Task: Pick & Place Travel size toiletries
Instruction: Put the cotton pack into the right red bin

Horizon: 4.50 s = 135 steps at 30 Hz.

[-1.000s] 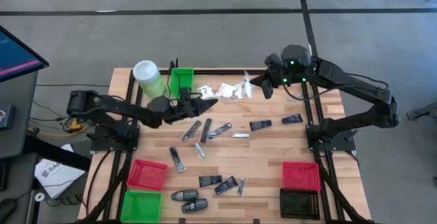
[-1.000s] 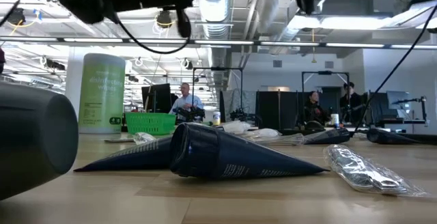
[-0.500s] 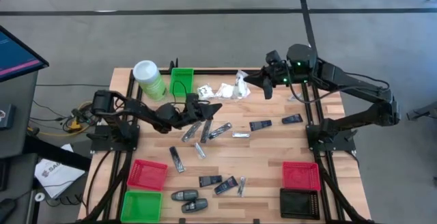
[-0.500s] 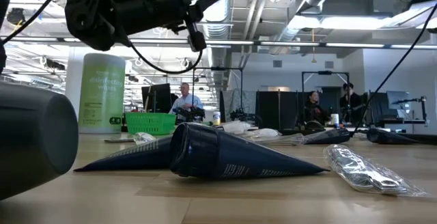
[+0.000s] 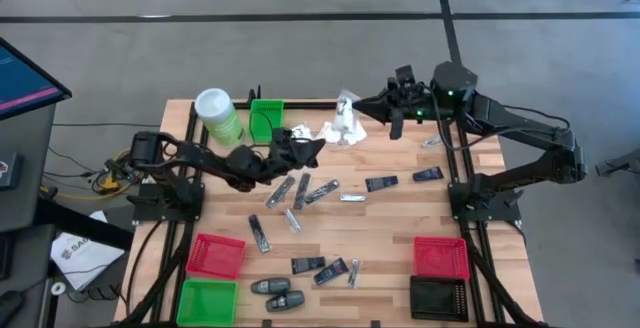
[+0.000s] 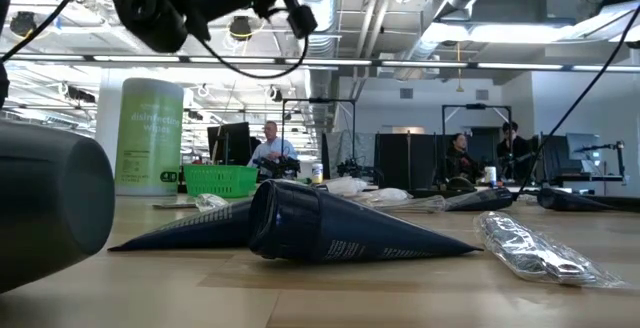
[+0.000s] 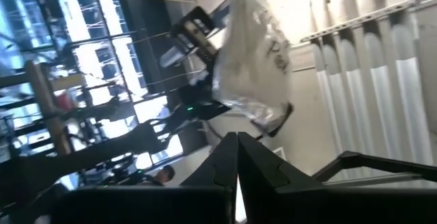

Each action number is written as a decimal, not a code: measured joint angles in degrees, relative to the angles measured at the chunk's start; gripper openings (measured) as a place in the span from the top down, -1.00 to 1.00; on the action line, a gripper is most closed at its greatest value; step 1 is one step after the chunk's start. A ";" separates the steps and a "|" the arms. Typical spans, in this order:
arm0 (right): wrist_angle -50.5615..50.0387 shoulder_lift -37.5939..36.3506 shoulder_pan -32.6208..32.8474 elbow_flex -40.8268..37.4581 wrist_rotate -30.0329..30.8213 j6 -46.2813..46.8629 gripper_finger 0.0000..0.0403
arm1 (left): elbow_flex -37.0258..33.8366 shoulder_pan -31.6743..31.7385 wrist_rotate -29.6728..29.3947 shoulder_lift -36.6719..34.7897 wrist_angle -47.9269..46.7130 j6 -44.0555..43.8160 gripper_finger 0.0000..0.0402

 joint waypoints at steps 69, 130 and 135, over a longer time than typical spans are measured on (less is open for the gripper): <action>6.69 0.98 -0.29 0.00 -0.26 -0.68 1.00 | 16.19 6.68 17.18 -0.18 -11.64 2.26 0.12; 10.24 1.42 1.66 -0.07 -0.15 -1.53 1.00 | 19.33 6.51 18.38 -0.16 -15.66 8.65 0.06; 10.24 1.42 1.89 -0.07 -0.15 -1.54 1.00 | 19.33 6.51 18.49 -0.16 -15.69 8.66 0.20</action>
